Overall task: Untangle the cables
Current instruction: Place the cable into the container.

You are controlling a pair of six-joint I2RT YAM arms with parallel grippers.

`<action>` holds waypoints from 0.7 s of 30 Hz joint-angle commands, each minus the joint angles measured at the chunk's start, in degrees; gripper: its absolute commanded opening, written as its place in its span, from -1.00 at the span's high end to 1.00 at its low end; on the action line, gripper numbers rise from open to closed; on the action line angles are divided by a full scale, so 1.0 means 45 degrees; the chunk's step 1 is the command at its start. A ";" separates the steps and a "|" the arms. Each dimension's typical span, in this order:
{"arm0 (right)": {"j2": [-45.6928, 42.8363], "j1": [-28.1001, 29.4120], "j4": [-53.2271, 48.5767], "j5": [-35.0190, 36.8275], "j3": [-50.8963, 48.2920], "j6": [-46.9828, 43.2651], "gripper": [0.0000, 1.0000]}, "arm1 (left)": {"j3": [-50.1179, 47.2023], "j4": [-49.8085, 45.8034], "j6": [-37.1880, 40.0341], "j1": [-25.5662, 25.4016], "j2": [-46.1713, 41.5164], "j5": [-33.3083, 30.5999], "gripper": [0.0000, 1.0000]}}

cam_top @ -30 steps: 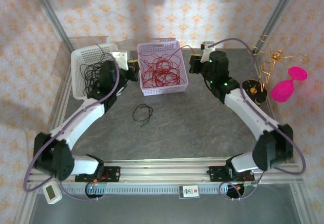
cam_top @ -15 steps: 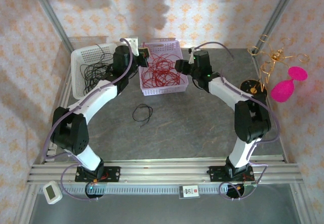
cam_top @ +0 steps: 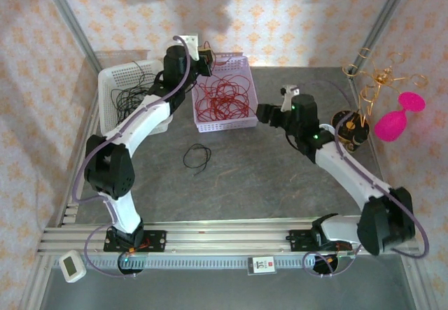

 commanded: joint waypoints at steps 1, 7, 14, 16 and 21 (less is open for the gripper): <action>-0.1382 -0.0071 -0.0775 0.0141 -0.0861 0.0143 -0.40 | 0.0816 -0.0722 0.0423 -0.0218 0.0704 0.0240 1.00; -0.3333 -0.0066 -0.1900 0.0156 -0.2076 0.0462 -0.37 | 0.1135 -0.0385 0.0048 -0.0383 0.2165 -0.0080 1.00; -0.3962 -0.0075 -0.2082 -0.0304 -0.3097 0.1011 -0.34 | 0.0602 -0.0265 -0.0309 -0.0687 0.3327 -0.0222 0.51; -0.3751 -0.0062 -0.1886 -0.0767 -0.3207 0.1166 -0.31 | 0.0400 -0.0396 -0.0286 -0.0753 0.3329 -0.0300 0.35; -0.3435 -0.0065 -0.1245 -0.0847 -0.3409 0.1327 -0.29 | -0.0445 -0.0742 -0.0095 -0.0790 0.2241 -0.0750 0.02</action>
